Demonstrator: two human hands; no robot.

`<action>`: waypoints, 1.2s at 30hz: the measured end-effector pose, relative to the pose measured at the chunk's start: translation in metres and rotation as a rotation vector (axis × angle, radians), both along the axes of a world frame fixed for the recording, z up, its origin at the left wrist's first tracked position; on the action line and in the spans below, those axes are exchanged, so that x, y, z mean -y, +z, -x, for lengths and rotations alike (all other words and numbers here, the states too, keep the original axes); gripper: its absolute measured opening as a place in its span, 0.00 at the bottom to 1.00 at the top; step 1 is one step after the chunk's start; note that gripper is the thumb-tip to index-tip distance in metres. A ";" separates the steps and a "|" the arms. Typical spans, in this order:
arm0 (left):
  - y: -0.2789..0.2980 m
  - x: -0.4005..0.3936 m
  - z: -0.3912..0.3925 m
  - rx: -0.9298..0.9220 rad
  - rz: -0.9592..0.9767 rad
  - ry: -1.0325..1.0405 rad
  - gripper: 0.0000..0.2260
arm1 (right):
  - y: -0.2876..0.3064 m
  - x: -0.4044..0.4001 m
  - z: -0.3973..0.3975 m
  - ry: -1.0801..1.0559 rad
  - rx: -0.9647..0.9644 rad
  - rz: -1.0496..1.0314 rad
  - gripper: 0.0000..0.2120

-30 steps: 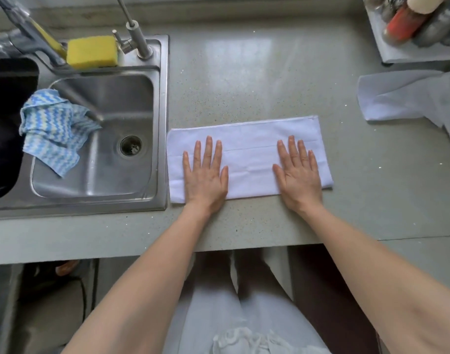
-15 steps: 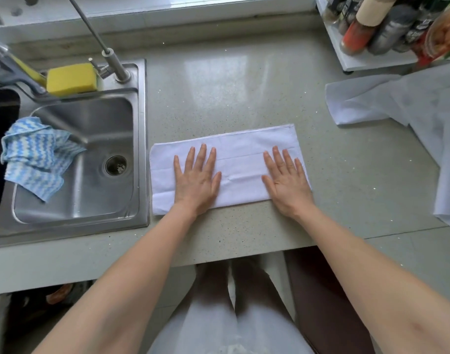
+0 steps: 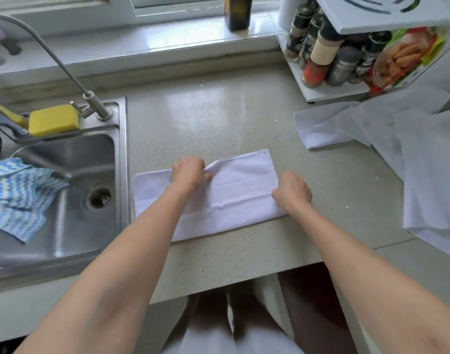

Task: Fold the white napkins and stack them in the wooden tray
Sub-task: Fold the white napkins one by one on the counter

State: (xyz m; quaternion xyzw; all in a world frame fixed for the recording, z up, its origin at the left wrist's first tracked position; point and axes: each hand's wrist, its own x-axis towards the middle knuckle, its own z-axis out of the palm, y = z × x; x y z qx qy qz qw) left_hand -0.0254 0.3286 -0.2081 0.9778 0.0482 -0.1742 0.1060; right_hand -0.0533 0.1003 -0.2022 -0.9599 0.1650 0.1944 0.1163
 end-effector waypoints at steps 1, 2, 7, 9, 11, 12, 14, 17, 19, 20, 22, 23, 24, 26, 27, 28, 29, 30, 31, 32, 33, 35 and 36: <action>0.002 -0.001 0.000 -0.033 0.023 0.001 0.08 | 0.005 0.001 -0.002 0.020 -0.038 -0.018 0.02; 0.004 -0.004 0.002 -0.061 0.050 0.010 0.07 | 0.005 0.002 -0.006 0.052 -0.050 -0.024 0.05; 0.009 -0.033 0.025 -0.148 0.189 0.138 0.08 | 0.018 -0.019 -0.049 0.270 0.165 0.034 0.06; 0.006 -0.045 0.040 -0.132 0.288 0.255 0.13 | 0.022 -0.042 -0.075 0.385 0.314 0.057 0.08; 0.004 -0.053 0.055 -0.087 0.342 0.367 0.15 | 0.027 -0.071 -0.099 0.494 0.429 0.049 0.10; 0.003 -0.054 0.060 -0.052 0.360 0.419 0.16 | 0.029 -0.085 -0.108 0.541 0.467 0.039 0.11; 0.002 -0.057 0.068 0.035 0.370 0.488 0.15 | 0.031 -0.113 -0.120 0.614 0.514 0.003 0.11; 0.001 -0.062 0.074 0.111 0.367 0.527 0.09 | 0.027 -0.139 -0.115 0.695 0.544 -0.094 0.11; 0.000 -0.063 0.077 0.124 0.373 0.548 0.02 | 0.019 -0.140 -0.099 0.748 0.522 -0.173 0.13; 0.000 -0.062 0.079 0.123 0.349 0.544 0.03 | 0.014 -0.138 -0.086 0.772 0.489 -0.209 0.15; -0.004 -0.060 0.088 0.157 0.200 0.434 0.14 | 0.006 -0.128 -0.055 0.801 0.390 -0.272 0.21; -0.006 -0.058 0.094 0.209 0.119 0.339 0.19 | 0.001 -0.122 -0.037 0.816 0.348 -0.290 0.23; -0.007 -0.056 0.102 0.253 0.067 0.226 0.23 | -0.003 -0.115 -0.019 0.843 0.311 -0.294 0.24; -0.012 -0.051 0.119 0.233 0.029 -0.009 0.25 | -0.012 -0.102 0.014 0.926 0.216 -0.291 0.26; -0.015 -0.050 0.128 0.182 0.016 -0.100 0.26 | -0.016 -0.095 0.027 0.975 0.153 -0.296 0.27; -0.018 -0.050 0.136 0.124 0.000 -0.156 0.27 | -0.019 -0.088 0.037 1.027 0.090 -0.293 0.29; -0.021 -0.051 0.143 0.070 -0.012 -0.176 0.28 | -0.021 -0.081 0.044 1.078 0.042 -0.278 0.30; -0.022 -0.053 0.147 0.030 -0.011 -0.175 0.29 | -0.020 -0.075 0.048 1.118 0.011 -0.254 0.31; -0.021 -0.056 0.150 -0.001 -0.001 -0.169 0.31 | -0.018 -0.069 0.052 1.137 -0.009 -0.237 0.32; -0.020 -0.058 0.151 -0.028 0.008 -0.174 0.33 | -0.015 -0.064 0.055 1.142 -0.030 -0.228 0.33; -0.017 -0.060 0.150 -0.053 0.015 -0.189 0.35 | -0.013 -0.059 0.058 1.155 -0.055 -0.216 0.34; -0.010 -0.060 0.148 -0.089 0.032 -0.215 0.39 | -0.008 -0.051 0.068 1.222 -0.106 -0.169 0.37; -0.007 -0.058 0.147 -0.096 0.041 -0.218 0.41 | -0.007 -0.049 0.075 1.259 -0.125 -0.139 0.39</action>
